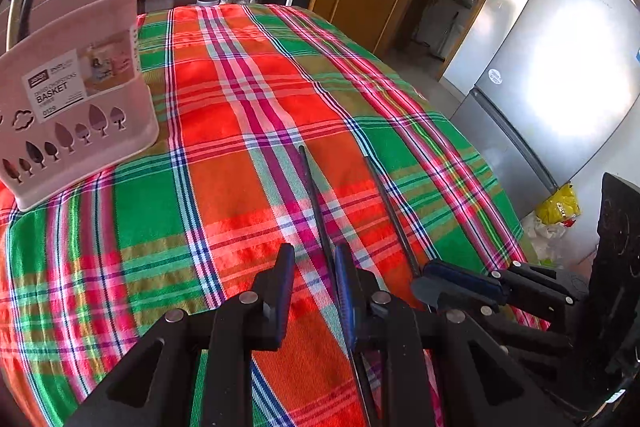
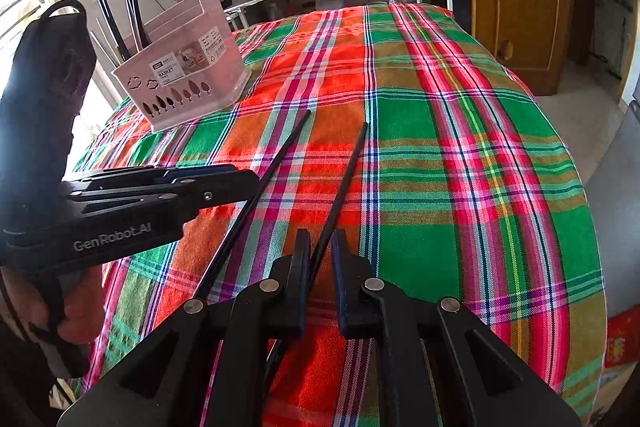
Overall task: Organize utensils
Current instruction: 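Close the left tool on a black chopstick while the right tool grasps another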
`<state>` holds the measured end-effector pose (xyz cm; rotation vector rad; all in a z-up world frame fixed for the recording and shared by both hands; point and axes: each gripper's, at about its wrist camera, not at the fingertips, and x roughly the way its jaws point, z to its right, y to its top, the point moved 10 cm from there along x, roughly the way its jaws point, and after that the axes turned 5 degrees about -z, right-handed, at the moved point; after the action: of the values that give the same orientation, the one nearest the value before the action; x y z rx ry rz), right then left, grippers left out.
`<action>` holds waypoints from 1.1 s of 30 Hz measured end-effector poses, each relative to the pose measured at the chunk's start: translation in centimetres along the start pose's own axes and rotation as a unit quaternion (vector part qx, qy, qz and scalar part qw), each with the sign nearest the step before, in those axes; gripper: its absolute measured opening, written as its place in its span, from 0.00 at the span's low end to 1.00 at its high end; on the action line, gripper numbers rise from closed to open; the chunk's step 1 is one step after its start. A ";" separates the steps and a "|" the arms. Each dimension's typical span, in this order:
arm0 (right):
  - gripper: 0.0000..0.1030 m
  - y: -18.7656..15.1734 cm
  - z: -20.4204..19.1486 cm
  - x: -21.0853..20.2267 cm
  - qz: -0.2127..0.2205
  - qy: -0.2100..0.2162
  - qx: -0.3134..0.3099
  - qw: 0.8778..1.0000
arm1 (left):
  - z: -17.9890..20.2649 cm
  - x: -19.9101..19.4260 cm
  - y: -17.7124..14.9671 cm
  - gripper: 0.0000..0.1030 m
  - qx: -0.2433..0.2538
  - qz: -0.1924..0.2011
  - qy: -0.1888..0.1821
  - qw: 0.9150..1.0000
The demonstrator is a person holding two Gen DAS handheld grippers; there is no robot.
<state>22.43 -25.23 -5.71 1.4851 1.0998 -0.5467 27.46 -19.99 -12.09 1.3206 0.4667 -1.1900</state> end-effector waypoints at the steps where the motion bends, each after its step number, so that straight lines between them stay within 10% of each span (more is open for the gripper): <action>1: 0.11 0.0 0.1 0.0 0.000 0.002 0.001 1.000 | 0.1 0.2 0.1 0.20 0.001 0.001 0.001 1.000; 14: 0.11 -0.3 -1.2 0.2 -0.008 -0.008 -0.020 1.000 | -1.5 -1.4 -1.8 0.06 0.050 0.021 0.067 0.996; 33: 0.14 0.8 -6.5 2.6 -0.023 0.006 -0.066 0.998 | -14.0 -9.4 -8.3 0.07 -0.086 0.036 0.109 0.990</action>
<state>22.71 -18.19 -5.89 1.3529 1.1588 -0.4874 21.47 -2.18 -12.04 1.3122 0.6584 -0.9283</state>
